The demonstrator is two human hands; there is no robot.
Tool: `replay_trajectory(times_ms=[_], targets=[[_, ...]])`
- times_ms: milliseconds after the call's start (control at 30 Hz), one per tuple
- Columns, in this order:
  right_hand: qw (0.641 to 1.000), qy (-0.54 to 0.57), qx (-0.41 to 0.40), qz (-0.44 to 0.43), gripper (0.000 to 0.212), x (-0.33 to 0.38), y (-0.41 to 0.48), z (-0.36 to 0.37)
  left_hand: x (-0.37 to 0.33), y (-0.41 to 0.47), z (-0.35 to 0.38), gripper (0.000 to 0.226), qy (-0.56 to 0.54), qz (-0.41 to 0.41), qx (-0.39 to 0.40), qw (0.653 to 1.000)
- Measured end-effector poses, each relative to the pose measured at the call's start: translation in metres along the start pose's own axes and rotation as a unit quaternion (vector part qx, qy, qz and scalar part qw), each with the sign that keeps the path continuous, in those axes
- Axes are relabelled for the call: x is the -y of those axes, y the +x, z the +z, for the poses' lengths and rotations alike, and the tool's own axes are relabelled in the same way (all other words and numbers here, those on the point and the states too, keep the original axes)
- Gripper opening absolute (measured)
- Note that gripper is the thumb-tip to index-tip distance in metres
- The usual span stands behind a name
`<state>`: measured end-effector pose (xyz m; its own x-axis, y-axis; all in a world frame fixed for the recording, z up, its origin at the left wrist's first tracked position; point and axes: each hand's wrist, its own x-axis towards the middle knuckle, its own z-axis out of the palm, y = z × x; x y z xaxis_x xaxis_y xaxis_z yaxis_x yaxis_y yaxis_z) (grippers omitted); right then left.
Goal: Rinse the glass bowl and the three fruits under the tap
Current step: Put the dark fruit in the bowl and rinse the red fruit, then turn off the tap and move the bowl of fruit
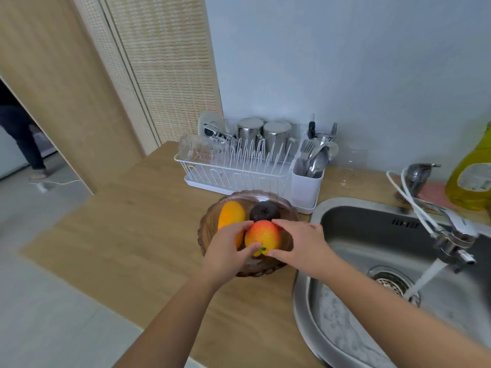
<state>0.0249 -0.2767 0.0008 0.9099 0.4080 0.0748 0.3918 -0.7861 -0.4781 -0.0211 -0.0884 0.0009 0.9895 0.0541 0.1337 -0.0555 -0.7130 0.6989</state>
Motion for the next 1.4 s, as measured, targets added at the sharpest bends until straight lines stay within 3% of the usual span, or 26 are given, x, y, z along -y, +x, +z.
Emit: replay_trajectory(times_ms=[200, 333, 500, 733, 933, 1100, 1400], targets=[[0.997, -0.063, 0.039, 0.013, 0.071, -0.002, 0.005, 0.007, 0.013, 0.003, 0.005, 0.052, 0.148, 0.012, 0.001, 0.989], [0.996, -0.063, 0.058, 0.017, 0.070, -0.001, 0.004, 0.004, 0.014, 0.003, 0.006, 0.052, 0.152, 0.027, -0.008, 0.988], [0.999, -0.033, 0.026, 0.012, 0.063, -0.001, -0.002, -0.024, -0.002, 0.009, 0.003, 0.048, 0.148, 0.067, -0.019, 0.986], [0.998, -0.009, -0.061, -0.001, 0.039, -0.034, -0.023, -0.128, -0.081, 0.035, 0.021, 0.040, 0.043, 0.168, -0.013, 0.985], [0.983, -0.025, -0.149, 0.103, 0.033, -0.102, -0.059, -0.198, -0.163, 0.050, 0.078, 0.036, 0.016, 0.269, 0.066, 0.961], [0.965, -0.009, -0.180, 0.190, 0.038, -0.158, -0.083, -0.208, -0.213, 0.056, 0.131, 0.038, -0.005, 0.328, 0.150, 0.933], [0.966, 0.018, -0.189, 0.175, 0.050, -0.203, -0.044, -0.195, -0.214, 0.067, 0.174, 0.036, -0.151, 0.277, 0.192, 0.929]])
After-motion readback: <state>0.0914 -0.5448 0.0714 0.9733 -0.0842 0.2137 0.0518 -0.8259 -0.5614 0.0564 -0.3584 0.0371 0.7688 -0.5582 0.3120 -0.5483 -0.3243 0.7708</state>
